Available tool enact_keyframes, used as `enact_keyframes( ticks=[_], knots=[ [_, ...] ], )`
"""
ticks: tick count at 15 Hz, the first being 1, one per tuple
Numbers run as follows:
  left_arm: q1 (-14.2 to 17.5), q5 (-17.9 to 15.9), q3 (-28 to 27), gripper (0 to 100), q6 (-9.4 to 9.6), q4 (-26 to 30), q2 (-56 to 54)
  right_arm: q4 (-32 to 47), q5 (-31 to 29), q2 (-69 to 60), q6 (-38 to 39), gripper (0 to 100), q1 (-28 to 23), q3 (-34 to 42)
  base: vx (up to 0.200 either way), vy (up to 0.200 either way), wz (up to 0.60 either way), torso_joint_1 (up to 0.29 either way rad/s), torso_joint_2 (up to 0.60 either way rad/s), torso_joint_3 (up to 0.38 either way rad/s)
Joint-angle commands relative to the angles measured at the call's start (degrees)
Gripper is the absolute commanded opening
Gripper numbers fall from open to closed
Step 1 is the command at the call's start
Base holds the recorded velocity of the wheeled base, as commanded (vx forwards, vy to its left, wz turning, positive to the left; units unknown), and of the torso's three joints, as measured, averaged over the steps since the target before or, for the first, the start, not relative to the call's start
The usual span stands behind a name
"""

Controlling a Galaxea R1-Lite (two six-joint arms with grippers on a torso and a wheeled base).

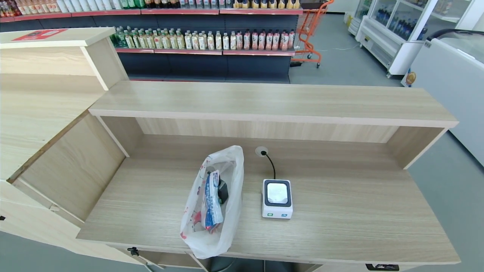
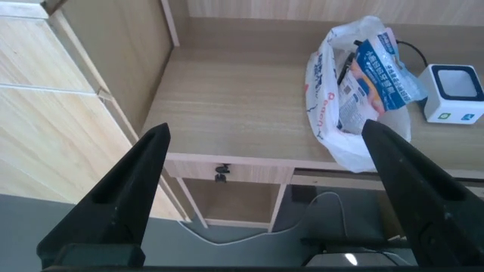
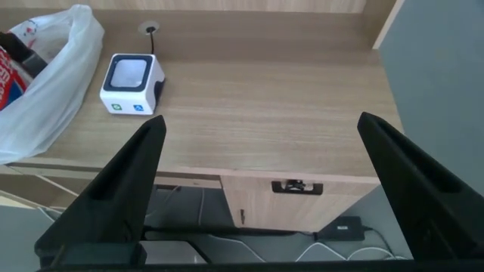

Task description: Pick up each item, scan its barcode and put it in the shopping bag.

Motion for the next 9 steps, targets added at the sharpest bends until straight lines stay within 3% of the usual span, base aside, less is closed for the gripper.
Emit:
enact_keyframes(
  ticks=[1,4,6,7,9],
  knots=[
    [0.0,0.0,0.0,100,-0.01,0.0,0.0,0.0,0.0,0.2,0.0,100,0.0,0.0,0.2,0.0,0.0,-0.002,-0.01,0.002],
    [0.0,0.1,0.0,100,-0.19,0.0,0.0,0.0,0.0,0.2,0.0,100,0.0,0.0,0.2,0.0,0.0,0.009,0.0,0.001],
    [0.0,0.1,0.0,100,-0.27,0.0,0.0,0.0,0.0,0.2,0.0,100,-0.1,0.0,0.0,0.0,0.0,0.0,0.0,0.0],
    [0.1,0.1,0.0,100,-0.27,0.0,0.0,0.0,0.0,0.2,-0.2,0,0.0,0.0,0.0,0.0,0.0,0.0,0.0,0.0],
    [0.0,0.1,0.0,100,-0.27,0.0,0.0,0.0,0.0,0.2,-0.1,0,0.0,0.0,0.0,0.0,0.0,0.0,0.0,0.0]
  ],
)
